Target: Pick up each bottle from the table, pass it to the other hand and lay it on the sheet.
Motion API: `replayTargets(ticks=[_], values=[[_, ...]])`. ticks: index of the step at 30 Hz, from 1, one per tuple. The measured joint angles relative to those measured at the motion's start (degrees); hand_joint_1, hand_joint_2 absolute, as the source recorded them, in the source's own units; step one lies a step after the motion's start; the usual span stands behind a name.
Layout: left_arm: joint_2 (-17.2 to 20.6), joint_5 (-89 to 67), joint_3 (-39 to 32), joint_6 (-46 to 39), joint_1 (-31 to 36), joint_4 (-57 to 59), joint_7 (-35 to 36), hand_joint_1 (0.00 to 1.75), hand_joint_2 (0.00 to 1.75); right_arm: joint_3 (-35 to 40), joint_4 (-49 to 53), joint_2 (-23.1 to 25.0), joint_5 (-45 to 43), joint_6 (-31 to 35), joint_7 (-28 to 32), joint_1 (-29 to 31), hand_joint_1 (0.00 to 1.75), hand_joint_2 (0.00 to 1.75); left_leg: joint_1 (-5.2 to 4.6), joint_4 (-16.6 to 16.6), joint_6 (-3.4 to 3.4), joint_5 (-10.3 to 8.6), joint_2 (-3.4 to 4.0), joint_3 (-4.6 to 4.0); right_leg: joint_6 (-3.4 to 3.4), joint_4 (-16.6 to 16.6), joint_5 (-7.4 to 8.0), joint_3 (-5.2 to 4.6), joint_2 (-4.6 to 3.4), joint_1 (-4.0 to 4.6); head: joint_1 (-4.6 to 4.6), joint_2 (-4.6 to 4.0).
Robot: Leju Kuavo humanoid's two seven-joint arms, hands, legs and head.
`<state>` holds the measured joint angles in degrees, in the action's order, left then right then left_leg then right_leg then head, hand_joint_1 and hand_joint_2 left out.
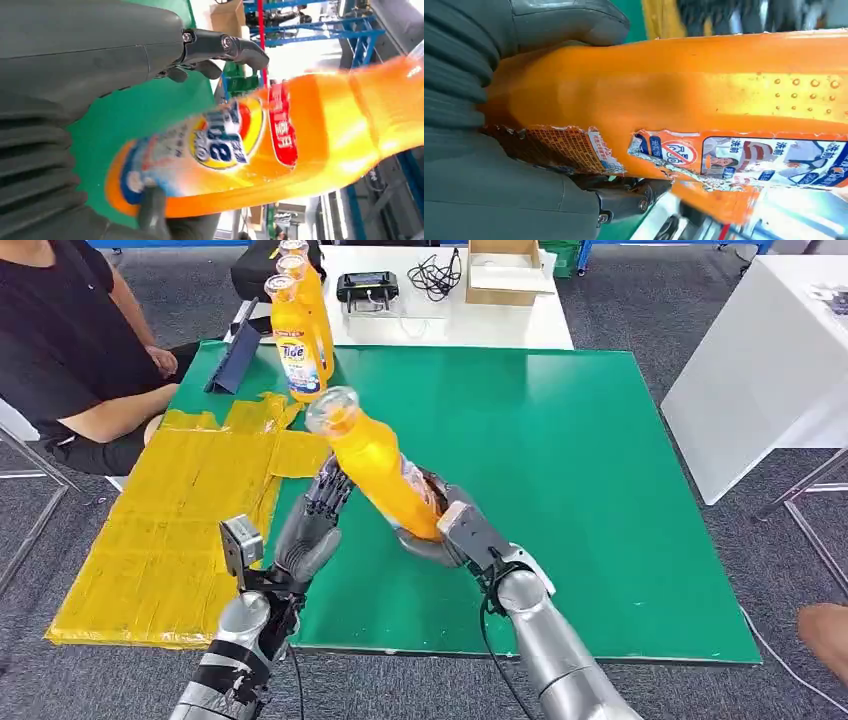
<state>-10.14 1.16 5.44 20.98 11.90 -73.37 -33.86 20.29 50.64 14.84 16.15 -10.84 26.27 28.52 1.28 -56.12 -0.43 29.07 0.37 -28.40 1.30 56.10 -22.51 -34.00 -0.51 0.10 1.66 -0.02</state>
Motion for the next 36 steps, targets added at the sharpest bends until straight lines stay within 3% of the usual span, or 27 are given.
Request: replayTargets(ticks=[12,36], values=[[-0.09,1.18,0.90,-0.92,0.04,-0.13,0.94,0.00,1.75,6.86,-3.82,1.27,-0.15,0.65,-1.27,1.43,1.75,1.75,0.00,0.00,0.00,0.00,-0.01,0.00,0.00,-0.01,0.00,-0.01,0.01,0.00,0.00,0.00],[-0.04,3.56,1.05,-1.27,0.43,0.77,2.51,0.00,1.75,11.95,-14.01,2.93,0.17,1.46,-1.62,2.82,1.75,1.75,-0.01,0.00,0.00,0.00,0.00,0.00,0.00,-0.01,0.00,-0.03,0.00,0.00,0.00,0.00]])
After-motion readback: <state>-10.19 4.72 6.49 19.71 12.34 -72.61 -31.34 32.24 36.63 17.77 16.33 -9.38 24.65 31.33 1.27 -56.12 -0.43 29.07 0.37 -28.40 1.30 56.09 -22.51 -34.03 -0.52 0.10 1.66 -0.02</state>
